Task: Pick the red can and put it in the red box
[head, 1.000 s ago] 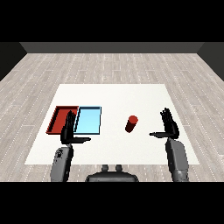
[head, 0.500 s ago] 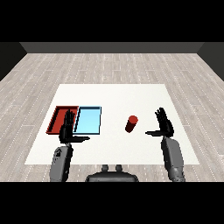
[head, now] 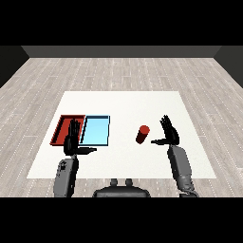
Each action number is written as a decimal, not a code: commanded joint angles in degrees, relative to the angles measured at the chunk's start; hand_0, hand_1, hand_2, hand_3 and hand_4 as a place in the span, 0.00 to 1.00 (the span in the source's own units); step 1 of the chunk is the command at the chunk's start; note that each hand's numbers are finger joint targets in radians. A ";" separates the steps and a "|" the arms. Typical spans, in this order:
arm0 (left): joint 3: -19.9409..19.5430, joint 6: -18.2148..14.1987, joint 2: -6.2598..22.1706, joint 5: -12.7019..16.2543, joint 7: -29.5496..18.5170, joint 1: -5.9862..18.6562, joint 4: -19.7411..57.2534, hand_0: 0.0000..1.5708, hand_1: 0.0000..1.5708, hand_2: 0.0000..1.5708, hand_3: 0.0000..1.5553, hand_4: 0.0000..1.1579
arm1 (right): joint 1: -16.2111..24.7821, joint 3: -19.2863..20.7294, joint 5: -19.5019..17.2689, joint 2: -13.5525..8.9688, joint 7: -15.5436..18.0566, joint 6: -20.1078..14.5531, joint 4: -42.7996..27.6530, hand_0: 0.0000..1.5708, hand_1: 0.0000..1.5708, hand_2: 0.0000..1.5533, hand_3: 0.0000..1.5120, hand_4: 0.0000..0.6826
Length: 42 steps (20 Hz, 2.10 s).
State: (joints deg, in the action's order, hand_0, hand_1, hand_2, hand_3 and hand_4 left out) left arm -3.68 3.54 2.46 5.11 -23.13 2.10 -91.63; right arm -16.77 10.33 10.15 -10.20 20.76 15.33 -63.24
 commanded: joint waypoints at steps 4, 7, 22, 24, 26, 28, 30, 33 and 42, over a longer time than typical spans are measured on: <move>2.43 -2.30 -2.13 -0.66 3.34 -2.09 -4.91 0.00 0.00 0.00 0.00 0.00 | -0.38 -1.76 -0.44 2.60 1.40 -0.37 3.09 0.00 0.00 0.00 0.00 0.00; 1.65 -1.54 -1.86 -0.81 -0.31 1.10 2.48 0.00 0.00 0.00 0.00 0.00 | -2.29 -1.09 0.56 2.89 2.42 0.71 7.43 0.00 0.00 0.00 0.00 0.00; -0.43 0.55 1.02 1.58 -0.04 -2.60 -2.01 0.00 0.00 0.00 0.00 0.00 | -8.67 -1.59 -1.05 4.59 9.44 0.44 21.84 0.00 0.00 0.00 0.00 0.00; 0.43 0.05 0.25 0.71 -0.79 -3.75 -2.36 0.00 0.00 0.00 0.00 0.00 | -8.15 -1.98 0.26 6.32 6.20 -1.15 18.44 0.00 0.00 0.00 0.00 0.00; 3.13 -1.50 -1.51 -1.59 -0.85 -3.78 -2.99 0.00 0.00 0.00 0.00 0.00 | -13.23 -1.12 -0.18 5.53 7.57 -0.57 24.32 0.00 0.00 0.00 0.00 0.00; -0.09 -0.66 0.58 -0.27 -1.46 -1.50 0.11 0.00 0.00 0.00 0.00 0.00 | -13.49 -0.49 -0.41 3.74 10.79 2.44 29.13 0.00 0.00 0.00 0.00 0.00; 0.96 -0.17 0.10 -0.03 -0.53 -0.55 -0.25 0.00 0.00 0.00 0.00 0.00 | -11.73 -1.88 -0.58 6.80 10.76 0.20 26.23 0.00 0.00 0.00 0.00 0.00; 0.39 -1.59 0.30 0.41 3.04 -0.20 -3.75 0.00 0.00 0.00 0.00 0.00 | -14.11 -1.52 -1.22 7.37 12.00 -1.81 29.72 0.00 0.00 0.00 0.00 0.00; -0.34 -0.75 0.26 0.70 -0.43 0.54 0.86 0.00 0.00 0.00 0.00 0.00 | -19.44 -0.90 -0.75 7.35 11.08 -1.21 35.25 0.00 0.00 0.00 0.00 0.00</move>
State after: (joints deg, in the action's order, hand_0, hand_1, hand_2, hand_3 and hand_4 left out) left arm -2.89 2.23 2.12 4.95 -23.08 1.85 -91.94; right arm -33.32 8.58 9.48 -2.35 30.43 13.45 -33.34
